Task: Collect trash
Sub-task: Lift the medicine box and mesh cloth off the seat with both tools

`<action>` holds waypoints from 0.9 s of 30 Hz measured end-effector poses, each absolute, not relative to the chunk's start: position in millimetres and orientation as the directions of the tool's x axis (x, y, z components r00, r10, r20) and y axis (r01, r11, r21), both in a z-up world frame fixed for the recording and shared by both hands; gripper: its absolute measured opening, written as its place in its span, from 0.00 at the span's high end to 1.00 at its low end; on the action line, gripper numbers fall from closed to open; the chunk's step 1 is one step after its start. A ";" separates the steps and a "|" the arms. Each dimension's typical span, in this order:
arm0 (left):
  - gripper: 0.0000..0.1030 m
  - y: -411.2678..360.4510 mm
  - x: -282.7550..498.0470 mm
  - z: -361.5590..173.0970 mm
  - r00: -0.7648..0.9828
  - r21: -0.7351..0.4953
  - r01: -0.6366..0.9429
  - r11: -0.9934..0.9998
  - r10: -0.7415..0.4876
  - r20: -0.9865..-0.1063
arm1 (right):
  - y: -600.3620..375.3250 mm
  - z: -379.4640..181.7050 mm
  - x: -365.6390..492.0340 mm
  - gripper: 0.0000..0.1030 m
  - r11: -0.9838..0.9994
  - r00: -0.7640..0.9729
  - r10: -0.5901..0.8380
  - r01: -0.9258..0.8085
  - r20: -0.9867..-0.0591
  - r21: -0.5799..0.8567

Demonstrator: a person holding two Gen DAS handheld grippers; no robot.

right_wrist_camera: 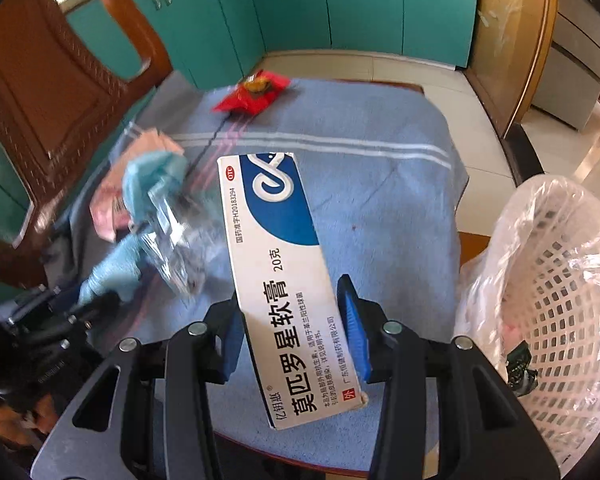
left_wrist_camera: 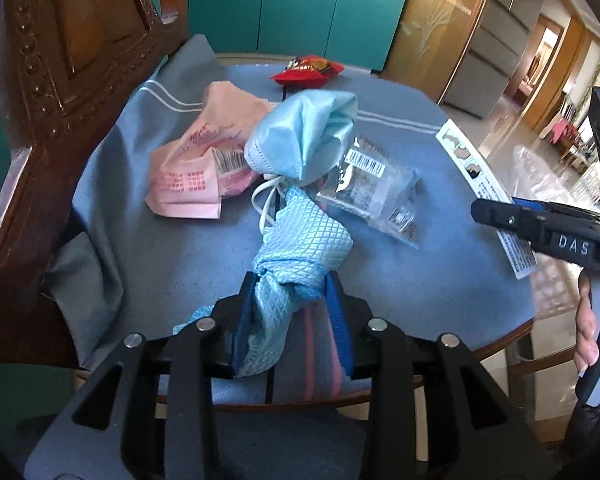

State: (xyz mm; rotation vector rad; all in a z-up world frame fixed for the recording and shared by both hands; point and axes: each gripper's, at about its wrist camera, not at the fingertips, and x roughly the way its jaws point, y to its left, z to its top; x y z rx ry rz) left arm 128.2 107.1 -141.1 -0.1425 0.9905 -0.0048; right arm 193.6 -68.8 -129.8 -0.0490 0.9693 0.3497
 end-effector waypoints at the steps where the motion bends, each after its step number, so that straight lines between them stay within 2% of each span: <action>1: 0.62 105.9 128.5 -142.3 0.545 -0.120 -0.061 0.991 -0.067 -0.836 | -69.0 -133.5 192.8 0.57 0.944 0.509 0.266 -0.311 -0.819 0.113; 5: 0.49 104.3 127.0 -142.7 0.544 -0.111 -0.068 0.991 -0.056 -0.837 | -69.0 -144.6 193.7 0.57 0.947 0.489 0.257 -0.300 -0.833 0.116; 7: 0.35 104.1 128.4 -142.0 0.551 -0.105 -0.074 0.992 -0.047 -0.833 | -67.8 -147.5 193.7 0.57 0.949 0.489 0.245 -0.299 -0.837 0.103; 10: 0.34 104.1 131.1 -141.0 0.555 -0.106 -0.079 0.991 -0.045 -0.831 | -66.4 -150.1 193.2 0.57 0.950 0.487 0.239 -0.295 -0.840 0.099; 15: 0.36 99.2 131.4 -142.9 0.551 -0.106 -0.067 0.992 -0.052 -0.833 | -67.0 -153.0 194.1 0.55 0.951 0.484 0.239 -0.291 -0.842 0.104; 16: 0.39 98.2 131.6 -143.8 0.549 -0.107 -0.063 0.992 -0.055 -0.834 | -66.8 -153.6 194.3 0.52 0.951 0.480 0.240 -0.292 -0.844 0.104; 20: 0.48 96.8 133.1 -147.7 0.541 -0.106 -0.064 0.992 -0.054 -0.839 | -64.7 -157.1 192.5 0.52 0.947 0.476 0.239 -0.305 -0.846 0.096; 22: 0.57 98.4 133.3 -149.7 0.539 -0.105 -0.071 0.992 -0.051 -0.841 | -63.5 -157.3 190.6 0.52 0.945 0.481 0.243 -0.314 -0.842 0.093; 27: 0.63 105.7 129.5 -144.2 0.572 -0.123 -0.100 0.987 -0.044 -0.819 | -61.3 -155.7 186.0 0.54 0.933 0.484 0.272 -0.343 -0.832 0.106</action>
